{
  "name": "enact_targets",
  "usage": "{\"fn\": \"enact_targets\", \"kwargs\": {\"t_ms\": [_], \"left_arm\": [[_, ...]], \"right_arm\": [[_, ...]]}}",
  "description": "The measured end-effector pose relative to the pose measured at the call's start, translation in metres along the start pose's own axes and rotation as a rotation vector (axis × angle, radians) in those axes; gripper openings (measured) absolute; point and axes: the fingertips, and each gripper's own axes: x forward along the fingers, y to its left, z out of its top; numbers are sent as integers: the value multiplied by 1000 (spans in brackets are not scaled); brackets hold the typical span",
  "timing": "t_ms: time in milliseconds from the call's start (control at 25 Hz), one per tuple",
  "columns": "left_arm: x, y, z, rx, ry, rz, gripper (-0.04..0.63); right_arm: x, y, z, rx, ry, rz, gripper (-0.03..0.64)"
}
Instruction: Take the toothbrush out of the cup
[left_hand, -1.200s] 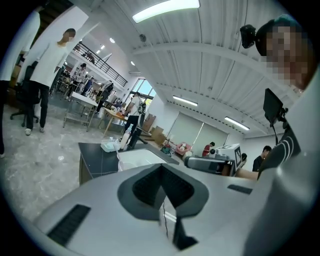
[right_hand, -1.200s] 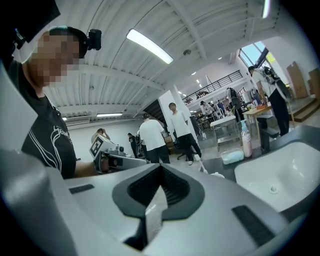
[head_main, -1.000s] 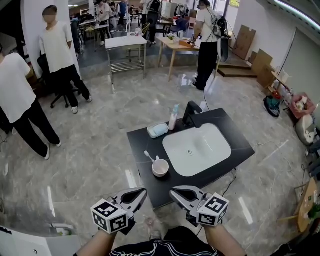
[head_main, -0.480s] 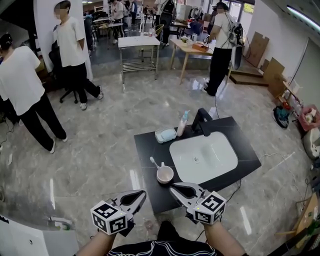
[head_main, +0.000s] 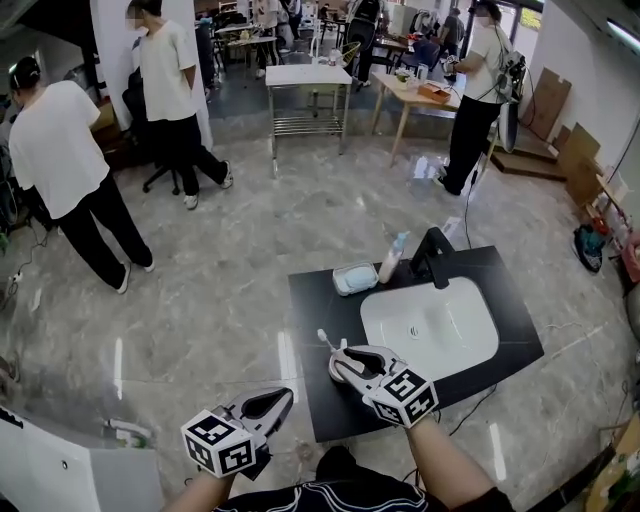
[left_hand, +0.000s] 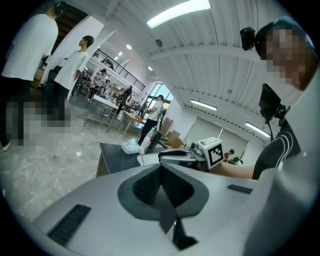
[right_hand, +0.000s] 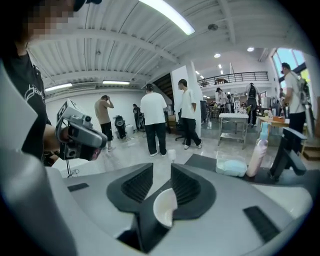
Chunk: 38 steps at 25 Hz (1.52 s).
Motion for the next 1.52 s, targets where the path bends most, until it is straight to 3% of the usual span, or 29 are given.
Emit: {"fn": "enact_targets", "kwargs": {"t_ms": [360, 560, 720, 880, 1520], "left_arm": [[-16, 17, -5, -32, -14, 74, 3], [-24, 24, -7, -49, -18, 105, 3], [-26, 25, -7, -49, -20, 110, 3], [-28, 25, -7, -48, -21, 106, 3], [-38, 23, -5, -37, -28, 91, 3]], "right_arm": [[44, -21, -15, -91, 138, -14, 97], [54, -21, -17, -94, 161, -5, 97], [54, -21, -18, -91, 167, 3, 93], [54, -22, -19, -88, 174, -10, 31], [41, -25, -12, -27, 111, -67, 26]]}}
